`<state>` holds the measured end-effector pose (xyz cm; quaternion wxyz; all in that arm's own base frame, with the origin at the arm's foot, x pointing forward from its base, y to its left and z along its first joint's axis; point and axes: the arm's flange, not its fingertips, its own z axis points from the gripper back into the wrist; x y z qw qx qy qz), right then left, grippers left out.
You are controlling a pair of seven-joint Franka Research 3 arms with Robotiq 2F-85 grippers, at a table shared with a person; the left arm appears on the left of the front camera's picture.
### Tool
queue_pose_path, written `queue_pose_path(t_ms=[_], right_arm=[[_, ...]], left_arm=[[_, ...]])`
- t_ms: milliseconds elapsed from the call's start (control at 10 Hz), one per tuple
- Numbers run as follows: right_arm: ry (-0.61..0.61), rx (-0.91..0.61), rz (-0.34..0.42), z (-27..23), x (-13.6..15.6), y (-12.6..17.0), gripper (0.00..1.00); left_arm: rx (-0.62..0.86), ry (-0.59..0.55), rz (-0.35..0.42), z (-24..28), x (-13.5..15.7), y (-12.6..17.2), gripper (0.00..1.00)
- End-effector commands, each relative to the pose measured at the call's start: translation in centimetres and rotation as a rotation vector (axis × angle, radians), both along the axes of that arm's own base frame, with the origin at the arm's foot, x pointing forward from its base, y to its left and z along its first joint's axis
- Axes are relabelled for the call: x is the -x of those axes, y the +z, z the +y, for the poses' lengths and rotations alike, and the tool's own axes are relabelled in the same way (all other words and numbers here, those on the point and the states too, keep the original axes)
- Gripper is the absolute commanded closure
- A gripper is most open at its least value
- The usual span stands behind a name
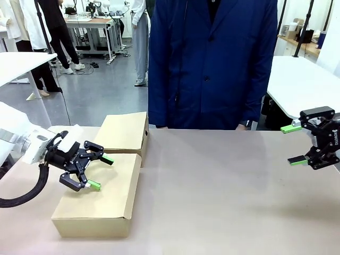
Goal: Place items inside the box.
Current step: Close the lid of the Mailer Box closest to the robot.
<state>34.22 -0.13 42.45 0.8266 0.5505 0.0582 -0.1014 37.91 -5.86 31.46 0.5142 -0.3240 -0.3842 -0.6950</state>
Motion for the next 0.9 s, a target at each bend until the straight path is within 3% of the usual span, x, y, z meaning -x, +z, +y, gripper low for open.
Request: queue_pose_path(t_ms=[0, 100, 200, 300, 400, 600, 700, 800], right_arm=[[-0.013, -0.024, 0.013, 0.3, 0.0, 0.3, 0.0], [-0.013, -0.024, 0.013, 0.3, 0.0, 0.3, 0.0], [-0.013, -0.024, 0.013, 0.3, 0.0, 0.3, 0.0], [-0.013, -0.024, 0.013, 0.3, 0.0, 0.3, 0.0], [-0.013, -0.024, 0.013, 0.3, 0.0, 0.3, 0.0], [-0.013, -0.024, 0.013, 0.3, 0.0, 0.3, 0.0], [-0.013, -0.024, 0.013, 0.3, 0.0, 0.3, 0.0], [-0.013, -0.024, 0.013, 0.3, 0.0, 0.3, 0.0]], left_arm=[[0.148, 0.038, 0.1, 2.3, 10.0, -2.1, 0.0], [0.267, 0.118, 0.645, 8.3, 8.8, 5.0, 0.0], [0.272, 0.126, 0.657, 8.8, 8.8, 5.4, 0.0], [0.327, 0.211, 0.655, 10.4, 8.3, 6.4, 0.0], [0.419, 0.248, 0.607, 12.4, 7.6, 7.5, 0.0], [0.491, 0.241, 0.795, 15.7, 6.6, 8.9, 0.0], [0.367, 0.403, 0.853, 16.8, 6.0, 8.4, 0.0], [0.325, 0.463, 0.957, 17.9, 5.2, 8.0, 0.0]])
